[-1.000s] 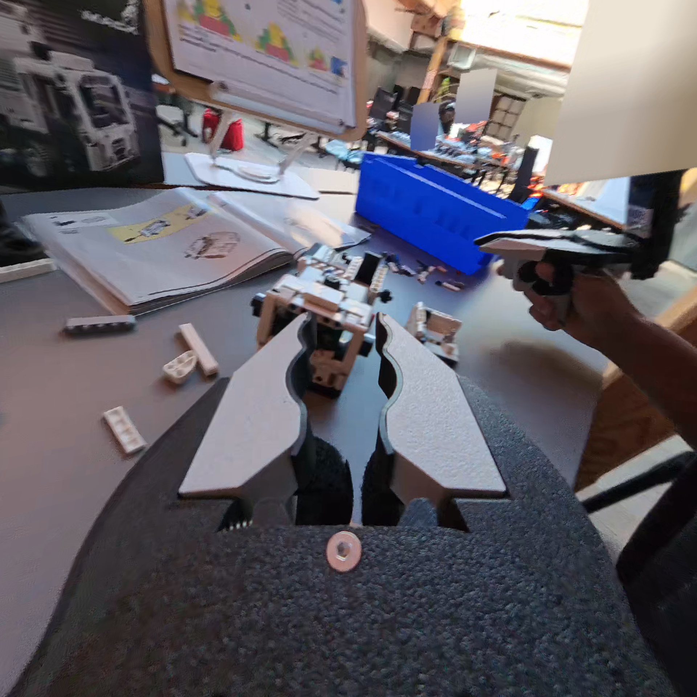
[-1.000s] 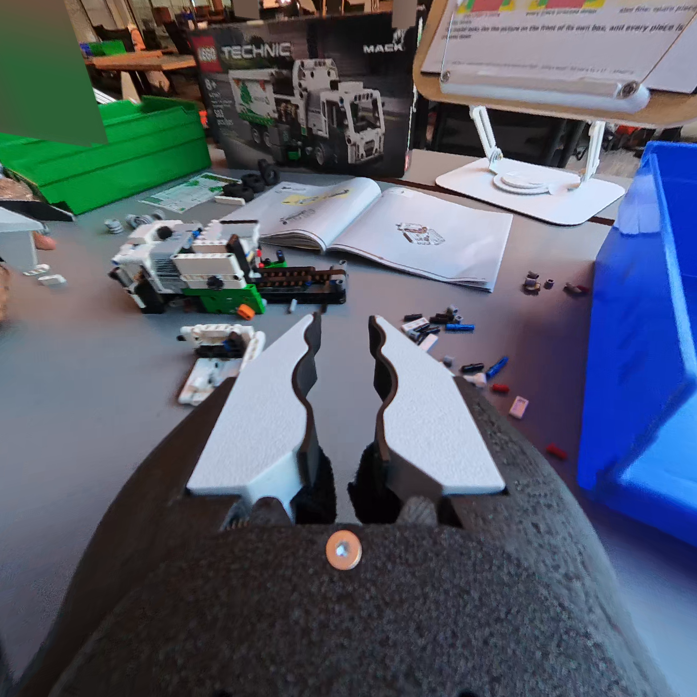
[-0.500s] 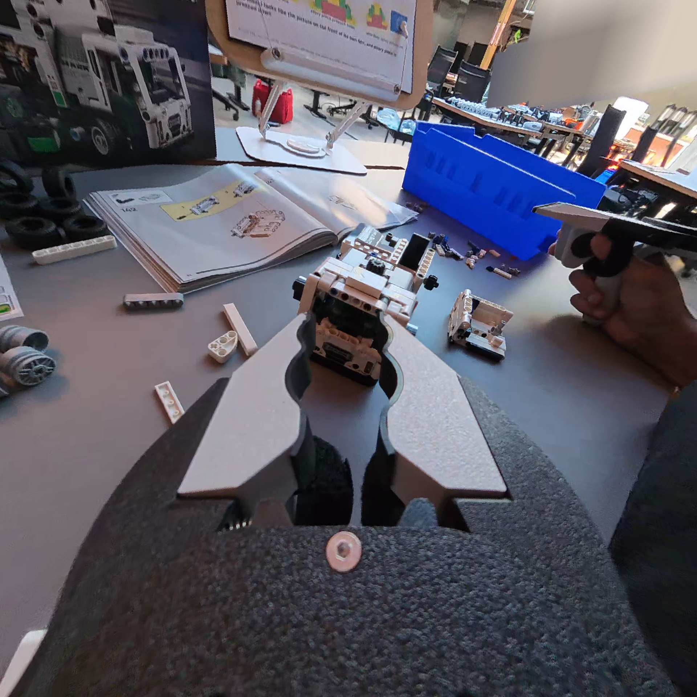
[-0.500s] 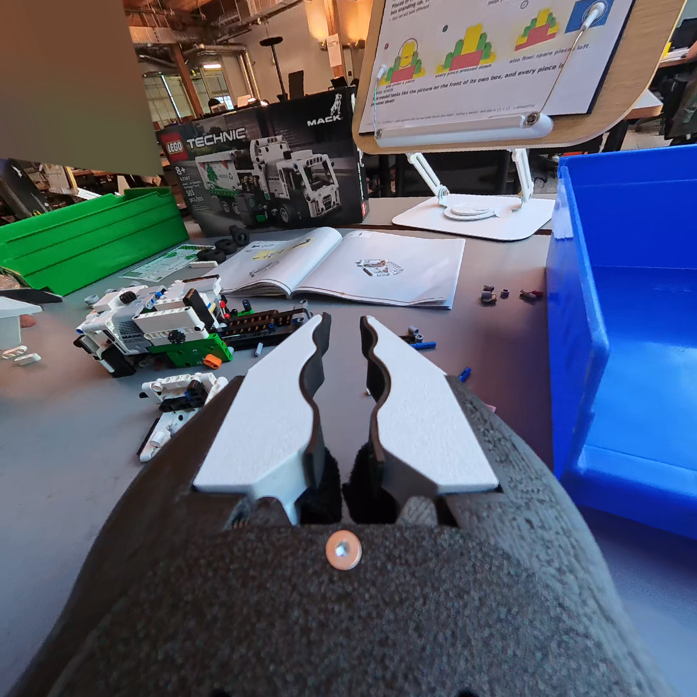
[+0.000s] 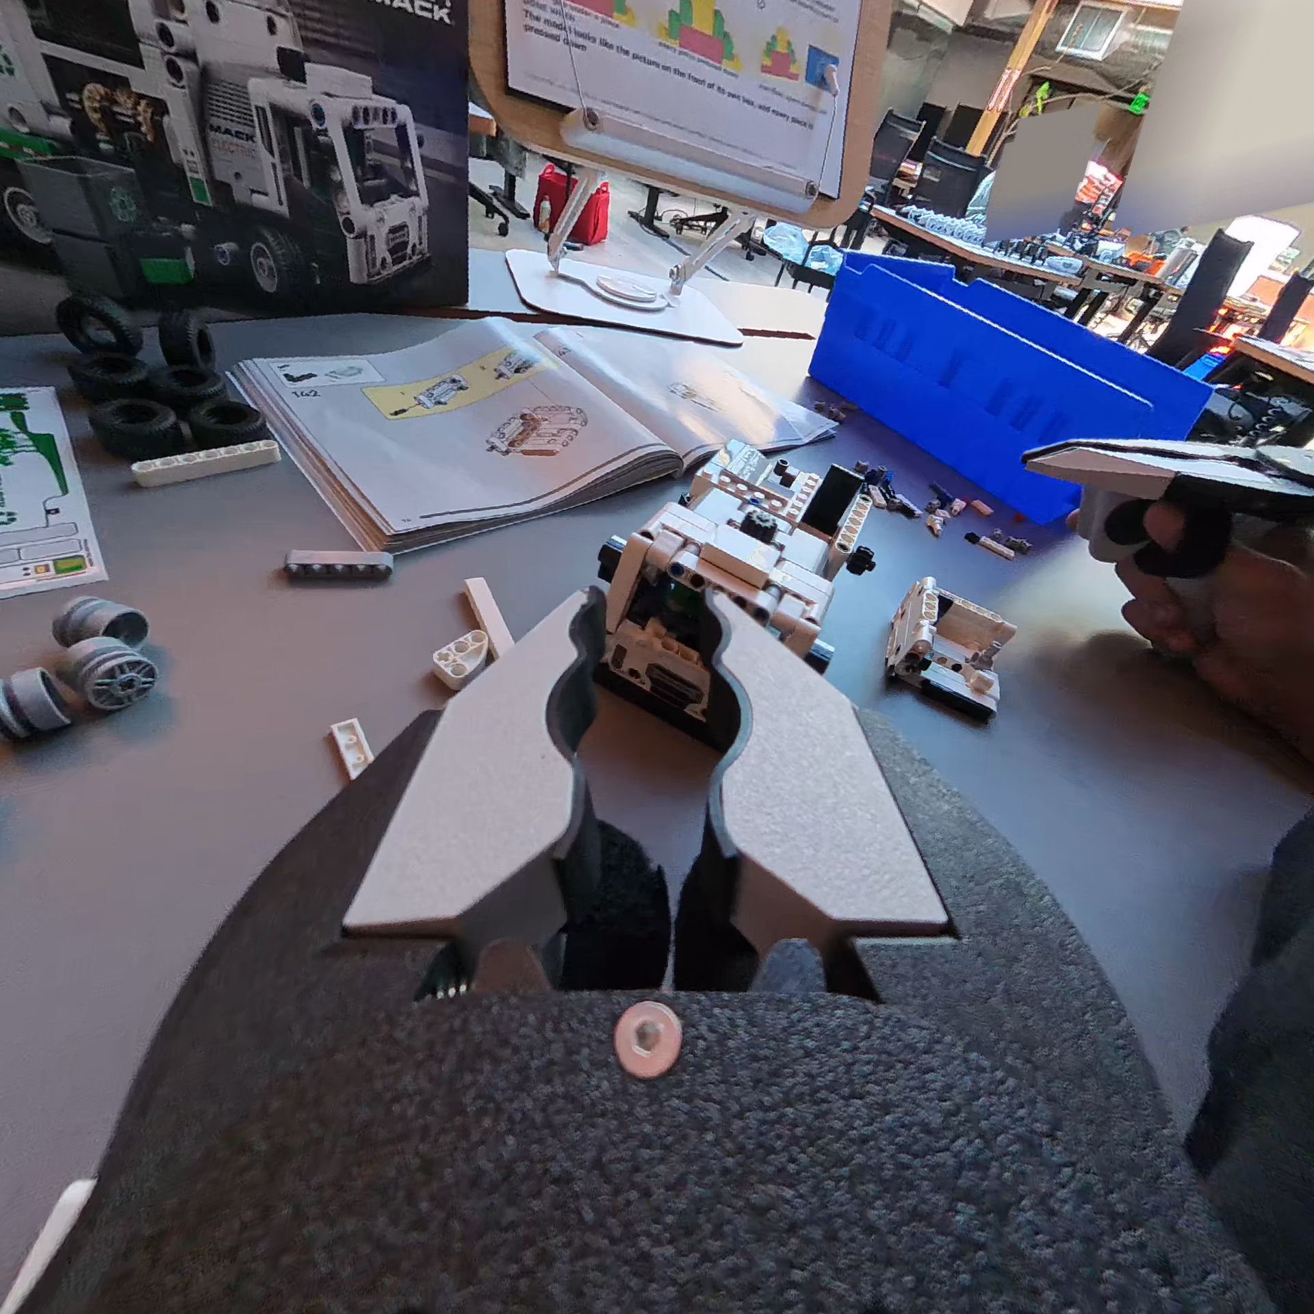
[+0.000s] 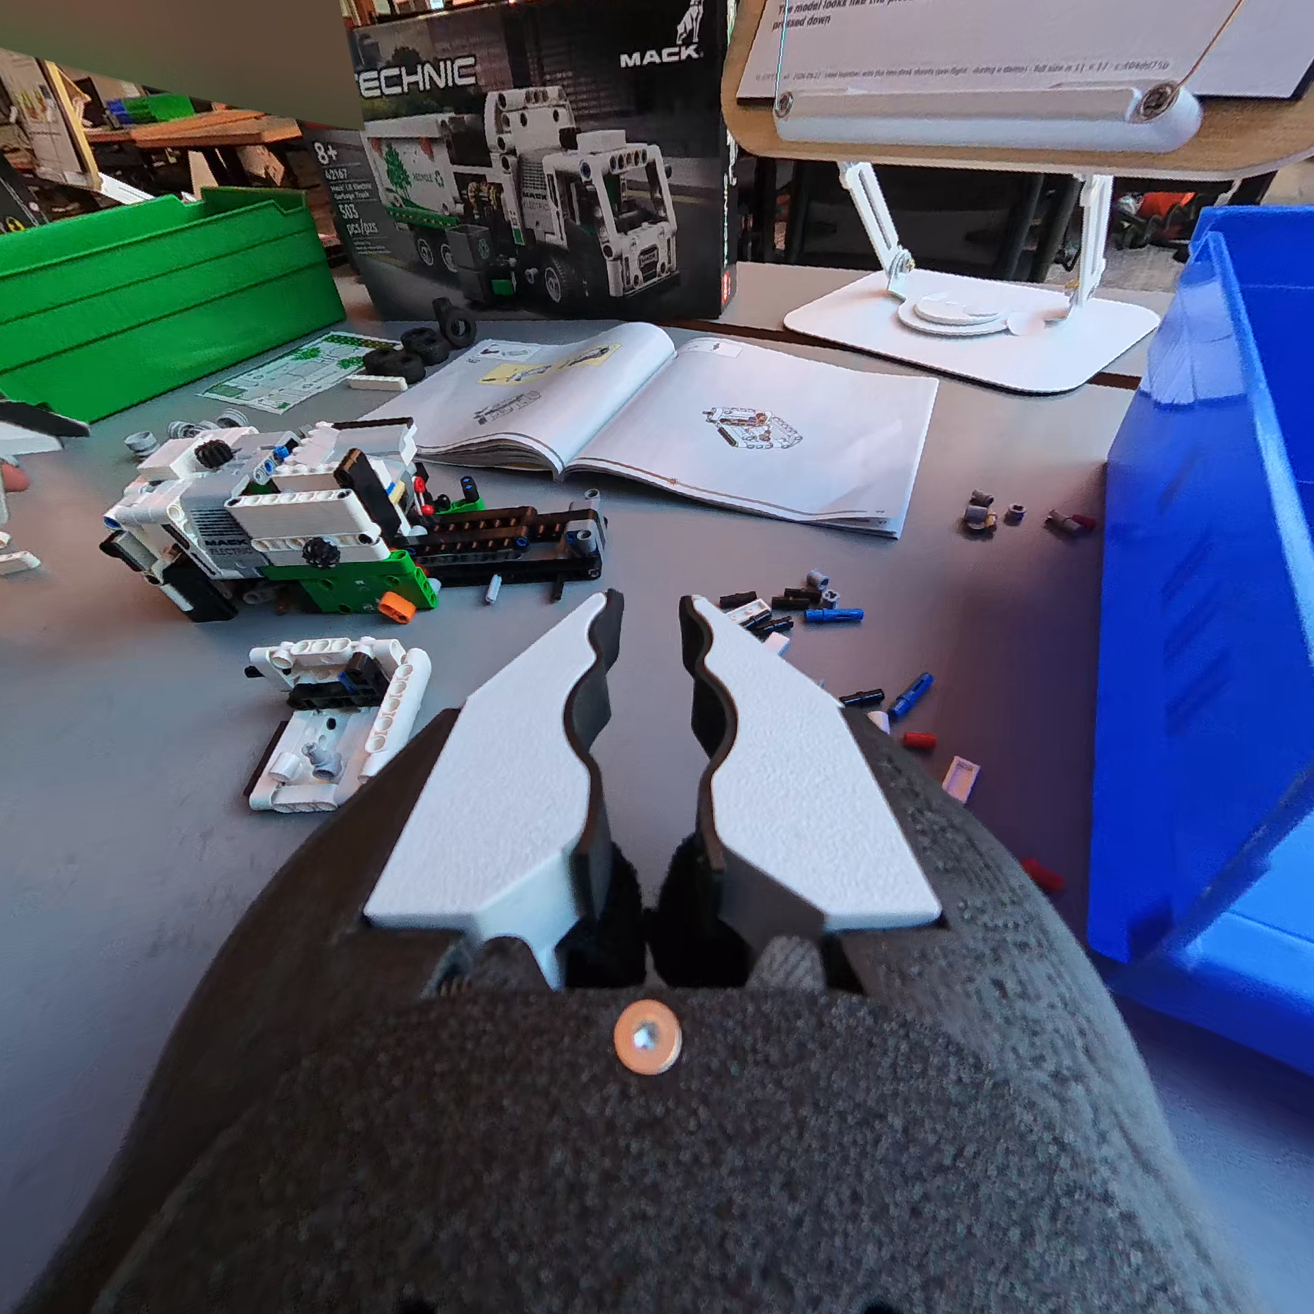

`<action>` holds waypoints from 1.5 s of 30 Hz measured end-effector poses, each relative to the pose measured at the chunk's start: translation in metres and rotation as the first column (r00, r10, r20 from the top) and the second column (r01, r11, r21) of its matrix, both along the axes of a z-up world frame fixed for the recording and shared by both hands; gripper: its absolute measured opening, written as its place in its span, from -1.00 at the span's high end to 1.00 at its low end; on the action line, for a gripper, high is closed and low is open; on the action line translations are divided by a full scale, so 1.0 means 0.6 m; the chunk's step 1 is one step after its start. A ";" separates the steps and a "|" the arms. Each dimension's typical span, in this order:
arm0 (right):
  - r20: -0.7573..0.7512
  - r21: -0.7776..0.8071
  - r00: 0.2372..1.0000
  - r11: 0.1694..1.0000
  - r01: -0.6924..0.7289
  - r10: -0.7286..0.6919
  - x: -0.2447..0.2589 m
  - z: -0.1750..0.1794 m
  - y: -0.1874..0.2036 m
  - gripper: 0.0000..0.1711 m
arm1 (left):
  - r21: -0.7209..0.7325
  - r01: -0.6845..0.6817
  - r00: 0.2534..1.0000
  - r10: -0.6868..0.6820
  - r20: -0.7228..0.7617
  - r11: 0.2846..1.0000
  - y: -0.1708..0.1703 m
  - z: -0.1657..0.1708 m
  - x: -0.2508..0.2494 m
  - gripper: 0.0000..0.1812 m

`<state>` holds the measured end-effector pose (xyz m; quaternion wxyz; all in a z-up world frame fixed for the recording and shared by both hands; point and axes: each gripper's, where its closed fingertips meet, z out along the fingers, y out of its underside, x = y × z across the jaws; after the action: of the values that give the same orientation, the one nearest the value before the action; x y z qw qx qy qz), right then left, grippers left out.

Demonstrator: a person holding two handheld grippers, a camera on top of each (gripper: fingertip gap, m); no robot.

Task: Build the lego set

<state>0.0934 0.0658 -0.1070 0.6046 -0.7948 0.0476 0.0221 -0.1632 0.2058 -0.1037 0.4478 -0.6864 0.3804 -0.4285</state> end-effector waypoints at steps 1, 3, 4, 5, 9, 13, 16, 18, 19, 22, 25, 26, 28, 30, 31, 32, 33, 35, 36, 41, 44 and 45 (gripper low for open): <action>-0.005 -0.002 1.000 1.000 -0.003 0.003 0.000 -0.001 0.000 0.81 | -0.008 -0.002 1.000 0.002 -0.003 1.000 0.002 -0.002 0.001 0.73; -0.014 -0.011 1.000 1.000 -0.008 0.008 0.000 -0.003 0.001 0.81 | -0.022 -0.009 1.000 0.009 0.004 1.000 0.006 -0.001 0.000 0.73; -0.020 -0.017 1.000 1.000 -0.012 0.012 0.000 -0.005 0.002 0.81 | -0.030 -0.016 1.000 0.017 0.011 0.999 0.009 -0.001 -0.001 0.73; -0.025 -0.025 1.000 1.000 -0.017 0.016 -0.001 -0.007 0.003 0.81 | -0.037 -0.026 1.000 0.026 0.016 0.999 0.012 0.000 -0.002 0.73; -0.030 -0.052 0.999 0.998 -0.034 0.032 -0.004 -0.014 0.006 0.81 | -0.049 -0.058 0.998 0.059 0.017 0.997 0.023 -0.001 -0.004 0.74; -0.006 -0.044 0.999 0.998 -0.037 0.037 -0.008 -0.011 0.006 0.81 | -0.048 -0.058 0.998 0.058 0.008 0.997 0.022 -0.003 -0.002 0.75; -0.009 -0.053 0.999 0.998 -0.041 0.041 -0.008 -0.013 0.007 0.81 | -0.064 -0.060 0.998 0.061 0.012 0.996 0.025 -0.004 -0.003 0.75; -0.010 -0.056 0.999 0.998 -0.043 0.042 -0.009 -0.014 0.007 0.81 | -0.073 -0.060 0.998 0.062 0.018 0.995 0.026 -0.003 -0.004 0.75; -0.009 -0.055 0.999 0.998 -0.043 0.042 -0.009 -0.014 0.007 0.81 | -0.076 -0.060 0.998 0.061 0.020 0.995 0.026 -0.003 -0.004 0.75; -0.007 -0.057 0.999 0.997 -0.042 0.042 -0.009 -0.014 0.007 0.81 | -0.080 -0.057 0.998 0.059 0.024 0.995 0.026 -0.002 -0.004 0.75; -0.002 -0.067 0.999 0.997 -0.042 0.042 -0.009 -0.017 0.008 0.81 | -0.084 -0.053 0.998 0.055 0.028 0.995 0.025 -0.002 -0.004 0.75; 0.003 -0.074 0.999 0.996 -0.042 0.042 -0.010 -0.018 0.009 0.82 | -0.089 -0.047 0.998 0.050 0.032 0.995 0.024 -0.001 -0.003 0.75; 0.008 -0.092 0.999 0.995 -0.040 0.040 -0.010 -0.022 0.011 0.82 | -0.105 0.020 0.999 -0.016 0.039 0.994 0.018 0.000 0.004 0.75; 0.010 -0.113 0.999 0.993 -0.044 0.046 -0.011 -0.027 0.013 0.82 | -0.070 0.091 0.995 -0.089 0.033 0.993 0.027 0.027 0.023 0.70; 0.011 -0.119 0.999 0.992 -0.049 0.051 -0.012 -0.029 0.013 0.82 | -0.030 0.161 0.986 -0.159 0.053 0.987 0.027 0.067 0.043 0.65; 0.014 -0.120 0.998 0.991 -0.054 0.056 -0.014 -0.029 0.013 0.82 | 0.025 0.243 0.969 -0.244 0.041 0.970 0.023 0.109 0.069 0.65; 0.022 -0.114 0.998 0.992 -0.055 0.058 -0.015 -0.028 0.013 0.82 | 0.084 0.278 0.960 -0.277 -0.025 0.957 0.029 0.141 0.100 0.66; 0.039 -0.095 0.998 0.994 -0.054 0.058 -0.017 -0.023 0.011 0.82 | 0.194 0.344 0.928 -0.302 -0.217 0.919 0.038 0.176 0.175 0.57; 0.045 -0.089 0.997 0.995 -0.054 0.058 -0.017 -0.021 0.010 0.82 | 0.229 0.386 0.898 -0.307 -0.315 0.893 0.037 0.181 0.217 0.56; 0.073 -0.071 0.996 0.996 -0.054 0.059 -0.022 -0.016 0.002 0.83 | 0.196 0.624 0.667 -0.386 -0.637 0.756 -0.023 0.101 0.428 0.38; 0.085 -0.054 0.995 0.997 -0.054 0.059 -0.023 -0.012 -0.002 0.84 | 0.130 0.661 0.558 -0.369 -0.743 0.739 -0.031 0.010 0.527 0.32; 0.084 -0.054 0.995 0.997 -0.056 0.060 -0.023 -0.012 -0.003 0.84 | 0.093 0.670 0.519 -0.375 -0.768 0.736 -0.035 -0.021 0.548 0.31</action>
<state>0.0794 0.0642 -0.1139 0.5846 -0.8113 -0.0008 0.0042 0.1658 0.1849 -0.1163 0.2361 -0.5435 0.7882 -0.1661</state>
